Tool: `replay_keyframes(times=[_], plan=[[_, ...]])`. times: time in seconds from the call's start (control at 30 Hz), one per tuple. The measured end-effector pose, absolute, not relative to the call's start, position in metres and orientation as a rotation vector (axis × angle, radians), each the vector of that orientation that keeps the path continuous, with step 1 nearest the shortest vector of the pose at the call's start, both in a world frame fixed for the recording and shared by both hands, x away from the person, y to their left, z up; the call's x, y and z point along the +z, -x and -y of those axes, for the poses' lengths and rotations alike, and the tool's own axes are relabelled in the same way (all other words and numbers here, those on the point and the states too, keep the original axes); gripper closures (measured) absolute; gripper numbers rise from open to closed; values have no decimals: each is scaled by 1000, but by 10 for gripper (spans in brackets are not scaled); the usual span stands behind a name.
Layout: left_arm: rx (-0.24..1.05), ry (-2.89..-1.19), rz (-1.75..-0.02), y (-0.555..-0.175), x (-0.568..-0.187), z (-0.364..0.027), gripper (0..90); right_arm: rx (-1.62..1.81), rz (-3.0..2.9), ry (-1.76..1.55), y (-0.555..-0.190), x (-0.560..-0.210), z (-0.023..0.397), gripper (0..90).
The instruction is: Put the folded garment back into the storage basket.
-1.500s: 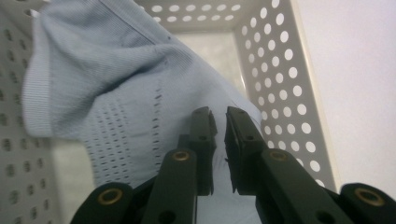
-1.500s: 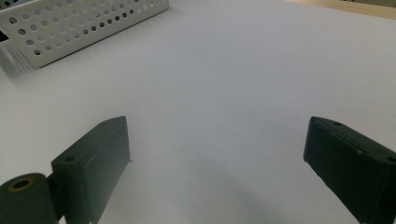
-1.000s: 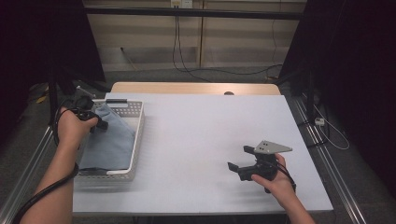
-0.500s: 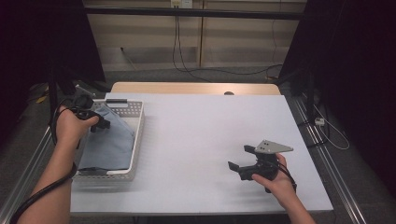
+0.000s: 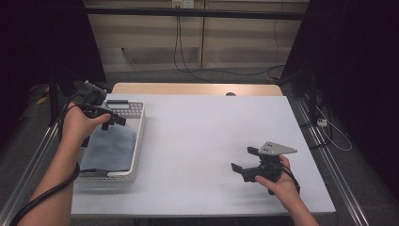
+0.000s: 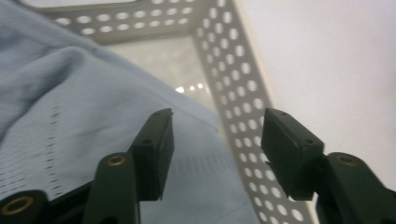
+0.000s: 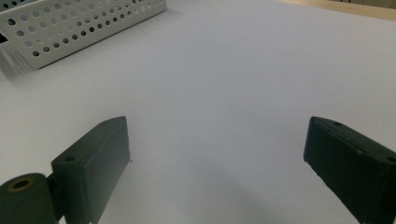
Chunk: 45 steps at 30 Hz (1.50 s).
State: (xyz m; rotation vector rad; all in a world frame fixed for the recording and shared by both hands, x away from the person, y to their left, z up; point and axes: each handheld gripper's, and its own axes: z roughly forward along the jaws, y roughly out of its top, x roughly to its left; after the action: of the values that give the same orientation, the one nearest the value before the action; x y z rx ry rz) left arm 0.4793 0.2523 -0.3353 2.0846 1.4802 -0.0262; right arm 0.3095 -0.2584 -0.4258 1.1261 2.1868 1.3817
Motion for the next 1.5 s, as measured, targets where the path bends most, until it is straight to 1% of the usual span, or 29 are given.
replay_keyframes(times=[0.23, 0.57, 0.97, 1.5], plan=[[-63, -2099, -1378, -474, -331, -237, 372, 1383, -2181, -1129, -310, -425, 259, 69], [-129, -2116, -1271, -467, -328, -213, 338, 1380, -2180, -1137, -310, -426, 260, 69], [-161, -2147, -1155, -459, -325, -185, 320, 1376, -2184, -1138, -310, -427, 261, 69], [-215, -2164, -1070, -445, -327, -160, 298, 1382, -2180, -1145, -310, -427, 263, 69]])
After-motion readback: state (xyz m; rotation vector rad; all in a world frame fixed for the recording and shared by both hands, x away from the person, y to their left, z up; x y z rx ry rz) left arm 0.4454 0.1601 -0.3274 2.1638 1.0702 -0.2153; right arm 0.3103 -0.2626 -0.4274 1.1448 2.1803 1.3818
